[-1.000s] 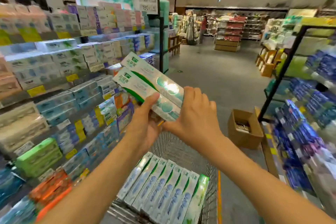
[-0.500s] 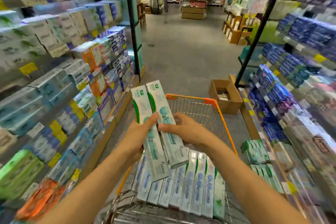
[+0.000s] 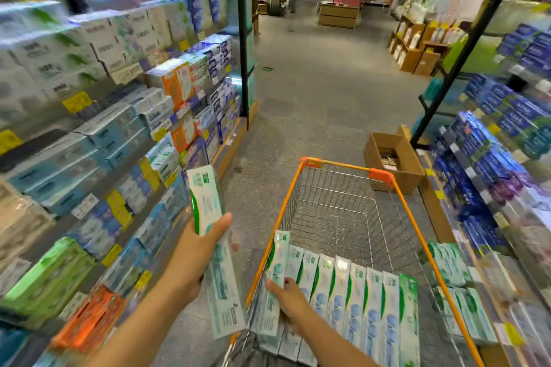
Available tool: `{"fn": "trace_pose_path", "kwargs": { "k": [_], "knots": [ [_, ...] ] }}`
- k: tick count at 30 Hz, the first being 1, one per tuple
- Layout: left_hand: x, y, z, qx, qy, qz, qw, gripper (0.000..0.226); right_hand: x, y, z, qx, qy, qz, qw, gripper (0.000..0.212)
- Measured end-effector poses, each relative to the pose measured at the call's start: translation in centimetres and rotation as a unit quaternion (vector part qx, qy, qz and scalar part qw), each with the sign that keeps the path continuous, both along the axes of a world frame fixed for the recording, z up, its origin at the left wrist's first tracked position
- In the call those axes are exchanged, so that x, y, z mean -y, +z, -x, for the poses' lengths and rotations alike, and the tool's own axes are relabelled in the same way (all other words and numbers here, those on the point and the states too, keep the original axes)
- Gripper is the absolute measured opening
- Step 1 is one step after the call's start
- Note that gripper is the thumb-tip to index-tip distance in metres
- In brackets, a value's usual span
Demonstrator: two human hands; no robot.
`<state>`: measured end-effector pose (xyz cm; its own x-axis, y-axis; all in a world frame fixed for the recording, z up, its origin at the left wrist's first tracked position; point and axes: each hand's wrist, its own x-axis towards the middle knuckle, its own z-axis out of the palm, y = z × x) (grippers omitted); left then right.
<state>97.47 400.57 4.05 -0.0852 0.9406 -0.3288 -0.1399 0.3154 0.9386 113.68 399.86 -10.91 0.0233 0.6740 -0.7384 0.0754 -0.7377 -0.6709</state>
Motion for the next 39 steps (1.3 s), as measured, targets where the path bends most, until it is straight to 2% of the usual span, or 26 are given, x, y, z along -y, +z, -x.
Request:
{"fn": "trace_pose_path", "kwargs": {
  "k": [3,7,8,10,11,13,15,16,18,19,20,22,24,26,28,30,31,32,35,39],
  "knots": [
    [0.0,-1.3,0.0,0.009,0.003,0.023,1.000,0.029,-1.0,-1.5,1.1,0.028,0.002,-0.018,0.999,0.072],
    [-0.5,-2.2,-0.9,0.013,0.003,0.030,0.999,0.040,-1.2,-3.7,1.4,0.079,0.041,-0.030,0.996,0.071],
    [-0.6,-2.3,-1.3,0.015,-0.001,0.033,0.999,0.046,-1.2,-3.6,1.3,0.098,0.059,-0.033,0.993,0.065],
    [-0.9,-2.4,-2.2,0.016,-0.011,0.039,0.999,0.054,-1.6,-4.1,0.7,0.152,0.112,-0.058,0.980,0.033],
    [-1.0,-2.5,-2.7,0.014,-0.017,0.041,0.999,0.054,-1.9,-4.4,0.3,0.179,0.132,-0.066,0.973,0.030],
    [-0.9,-2.5,-3.9,0.013,-0.029,0.052,0.998,0.048,-2.4,-4.0,-0.5,0.214,0.170,-0.071,0.959,0.046],
    [-0.9,-2.4,-4.8,0.012,-0.043,0.050,0.998,0.039,-3.2,-1.4,-1.3,0.231,0.185,-0.091,0.951,0.050],
    [-0.9,-2.4,-5.2,0.006,-0.047,0.047,0.998,0.042,-3.5,0.9,-1.6,0.209,0.147,-0.105,0.961,0.046],
    [-1.3,-2.3,-6.2,-0.016,-0.063,0.029,0.997,0.064,-3.6,6.1,-2.4,0.069,0.055,-0.134,0.987,0.033],
    [-1.4,-2.3,-6.7,-0.020,-0.076,0.022,0.997,0.071,-3.4,8.6,-2.8,-0.024,0.050,-0.134,0.989,0.030],
    [-1.6,-2.1,-7.4,-0.012,-0.085,0.024,0.996,0.071,-2.9,11.2,-3.3,-0.068,0.084,-0.152,0.982,0.028],
    [-2.0,-2.1,-8.7,0.035,-0.090,0.042,0.994,0.059,-2.0,13.9,-4.3,-0.044,0.166,-0.199,0.965,0.024],
    [-2.3,-1.8,-10.0,0.084,-0.104,0.063,0.989,0.051,-1.6,14.3,-5.5,-0.011,0.160,-0.222,0.962,0.029],
    [-2.4,-1.8,-11.1,0.106,-0.125,0.074,0.984,0.057,-1.7,13.4,-6.3,0.010,0.126,-0.229,0.965,0.034],
    [-2.1,-1.4,-11.5,0.058,-0.149,0.063,0.985,0.070,-1.5,12.0,-6.8,0.025,0.073,-0.229,0.970,0.034],
    [-2.0,-1.8,-11.6,-0.045,-0.165,0.055,0.984,0.099,-1.1,9.7,-6.7,0.022,0.035,-0.194,0.980,0.026],
    [-1.9,-1.9,-11.5,-0.094,-0.165,0.045,0.981,0.101,-0.9,8.4,-6.5,0.026,0.025,-0.166,0.986,0.026],
    [-1.8,-1.8,-11.4,-0.119,-0.158,0.037,0.980,0.092,-0.6,7.0,-6.2,0.043,0.026,-0.144,0.988,0.029],
    [-1.6,-1.5,-10.7,-0.144,-0.151,0.034,0.977,0.063,0.0,3.6,-5.1,0.075,0.054,-0.085,0.992,0.058],
    [-1.3,-2.1,-9.1,-0.163,-0.121,0.025,0.979,0.059,0.4,0.6,-3.8,0.074,0.035,-0.058,0.995,0.057]
  ]
}}
